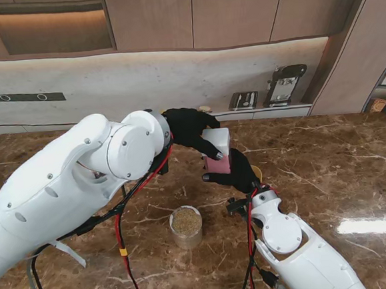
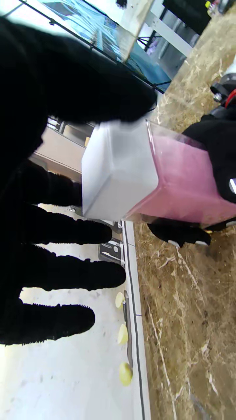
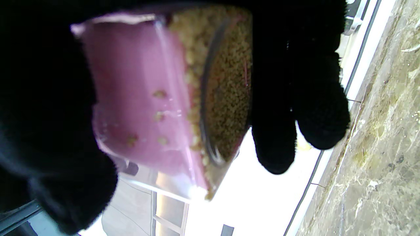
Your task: Measure grain into the airtight container
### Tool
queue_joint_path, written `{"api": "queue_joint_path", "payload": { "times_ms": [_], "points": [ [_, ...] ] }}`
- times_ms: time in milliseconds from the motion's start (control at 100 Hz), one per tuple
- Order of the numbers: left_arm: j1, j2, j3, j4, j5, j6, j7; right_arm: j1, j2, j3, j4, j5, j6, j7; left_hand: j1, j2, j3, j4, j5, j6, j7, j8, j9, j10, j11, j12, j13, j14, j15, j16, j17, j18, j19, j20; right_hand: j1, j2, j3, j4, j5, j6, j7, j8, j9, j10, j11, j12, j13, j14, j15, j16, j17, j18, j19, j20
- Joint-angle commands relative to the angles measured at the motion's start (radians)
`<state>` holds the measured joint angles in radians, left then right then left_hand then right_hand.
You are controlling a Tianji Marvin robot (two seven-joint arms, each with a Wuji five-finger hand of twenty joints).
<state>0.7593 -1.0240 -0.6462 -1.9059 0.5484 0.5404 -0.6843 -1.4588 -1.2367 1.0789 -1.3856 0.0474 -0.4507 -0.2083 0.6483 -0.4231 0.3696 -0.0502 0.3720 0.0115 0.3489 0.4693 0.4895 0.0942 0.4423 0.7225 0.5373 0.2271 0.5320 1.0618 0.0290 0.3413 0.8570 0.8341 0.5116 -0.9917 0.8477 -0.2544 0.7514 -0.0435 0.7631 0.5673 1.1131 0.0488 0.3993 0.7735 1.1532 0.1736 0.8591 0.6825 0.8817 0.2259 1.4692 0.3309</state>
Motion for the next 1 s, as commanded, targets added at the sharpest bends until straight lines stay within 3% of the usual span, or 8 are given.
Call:
{"api": "queue_joint_path", "payload": {
  "times_ms": [0, 70, 270, 420, 500, 620, 780, 990],
  "points": [
    [-0.012, 0.004, 0.0, 0.002, 0.017, -0.012, -0.017, -0.003, -0.003, 0.001, 0.002, 0.006, 0.001, 0.014, 0.052, -0.049, 0.398, -0.015, -0.059, -0.151, 0.085, 0.082, -0.064, -0.035, -0.025, 0.001, -0.063, -0.022, -0.029, -0.004, -0.038, 0.035, -0.016, -0.005, 0.184, 0.398, 0.23, -0.015, 0.121, -0.223, 0.166, -0.002, 0.113, -0.117, 0.173, 0.02, 0.034, -0.114, 0.013, 0.001, -0.002, -0.064, -0.019, 0.025],
    [-0.012, 0.004, -0.004, 0.007, 0.015, -0.039, -0.023, -0.003, -0.003, 0.001, 0.002, 0.007, 0.002, 0.013, 0.198, -0.041, 0.652, -0.047, -0.061, -0.261, 0.16, 0.146, -0.115, -0.048, -0.052, -0.023, -0.118, -0.03, -0.085, -0.048, -0.066, 0.003, -0.066, -0.007, 0.185, 0.399, 0.23, -0.015, 0.121, -0.223, 0.166, -0.002, 0.113, -0.117, 0.173, 0.021, 0.034, -0.114, 0.013, 0.001, -0.002, -0.064, -0.019, 0.025],
    [-0.003, 0.006, -0.046, 0.037, -0.046, -0.141, -0.047, -0.003, -0.003, 0.0, 0.002, 0.009, 0.004, 0.015, 0.518, 0.072, 0.598, -0.058, -0.02, -0.363, 0.155, 0.041, -0.328, -0.072, -0.274, -0.287, -0.26, -0.056, -0.194, -0.183, -0.095, -0.065, -0.136, 0.023, 0.187, 0.402, 0.228, -0.015, 0.12, -0.222, 0.166, -0.002, 0.113, -0.117, 0.173, 0.021, 0.033, -0.113, 0.012, 0.001, -0.002, -0.064, -0.019, 0.025],
    [-0.003, 0.019, -0.072, 0.042, -0.155, -0.135, -0.089, -0.003, -0.003, 0.0, 0.002, 0.009, 0.004, 0.014, 0.159, -0.096, 0.581, -0.039, -0.213, -0.233, -0.084, -0.203, -0.376, -0.031, -0.411, -0.336, -0.342, -0.037, -0.27, -0.3, -0.125, -0.074, -0.229, -0.028, 0.187, 0.403, 0.227, -0.014, 0.12, -0.222, 0.166, -0.002, 0.112, -0.117, 0.172, 0.02, 0.033, -0.113, 0.012, 0.001, -0.002, -0.064, -0.019, 0.025],
    [-0.006, 0.026, -0.076, 0.033, -0.16, -0.127, -0.111, -0.003, -0.003, 0.0, 0.002, 0.008, 0.005, 0.013, -0.047, -0.15, 0.263, -0.039, -0.239, -0.073, -0.286, -0.18, -0.38, -0.006, -0.412, -0.369, -0.353, -0.024, -0.284, -0.316, -0.129, -0.075, -0.257, -0.012, 0.187, 0.402, 0.227, -0.014, 0.121, -0.222, 0.166, -0.001, 0.113, -0.116, 0.173, 0.021, 0.033, -0.113, 0.012, 0.001, -0.002, -0.064, -0.019, 0.025],
    [0.006, 0.026, -0.078, 0.011, -0.108, -0.11, -0.103, -0.002, -0.003, -0.001, 0.002, 0.007, 0.004, 0.013, -0.035, 0.021, -0.354, 0.012, -0.241, 0.053, -0.327, -0.042, -0.35, -0.013, -0.374, -0.292, -0.305, -0.027, -0.275, -0.303, -0.111, -0.065, -0.232, 0.015, 0.187, 0.4, 0.228, -0.014, 0.121, -0.222, 0.167, -0.001, 0.113, -0.118, 0.173, 0.02, 0.033, -0.113, 0.012, 0.001, -0.002, -0.064, -0.019, 0.025],
    [-0.005, 0.02, -0.031, 0.0, -0.029, -0.037, -0.068, -0.002, -0.002, -0.003, 0.002, 0.006, 0.004, 0.015, -0.094, 0.082, -0.39, 0.015, -0.163, 0.191, -0.206, -0.004, -0.233, 0.054, -0.25, -0.223, -0.219, -0.007, -0.197, -0.217, -0.06, -0.118, -0.145, 0.024, 0.185, 0.4, 0.23, -0.014, 0.121, -0.222, 0.166, -0.002, 0.113, -0.118, 0.172, 0.02, 0.033, -0.115, 0.012, 0.001, -0.002, -0.064, -0.019, 0.025],
    [-0.024, 0.013, 0.01, 0.007, 0.053, -0.026, -0.057, -0.003, -0.003, -0.001, 0.002, 0.008, 0.002, 0.013, -0.107, 0.11, -0.383, 0.028, -0.084, 0.153, 0.061, 0.149, -0.11, 0.059, -0.146, -0.165, -0.158, -0.006, -0.163, -0.185, -0.027, -0.111, -0.05, 0.0, 0.184, 0.399, 0.23, -0.015, 0.121, -0.223, 0.166, -0.002, 0.114, -0.117, 0.173, 0.02, 0.033, -0.114, 0.012, 0.001, -0.002, -0.064, -0.019, 0.025]
  ]
}}
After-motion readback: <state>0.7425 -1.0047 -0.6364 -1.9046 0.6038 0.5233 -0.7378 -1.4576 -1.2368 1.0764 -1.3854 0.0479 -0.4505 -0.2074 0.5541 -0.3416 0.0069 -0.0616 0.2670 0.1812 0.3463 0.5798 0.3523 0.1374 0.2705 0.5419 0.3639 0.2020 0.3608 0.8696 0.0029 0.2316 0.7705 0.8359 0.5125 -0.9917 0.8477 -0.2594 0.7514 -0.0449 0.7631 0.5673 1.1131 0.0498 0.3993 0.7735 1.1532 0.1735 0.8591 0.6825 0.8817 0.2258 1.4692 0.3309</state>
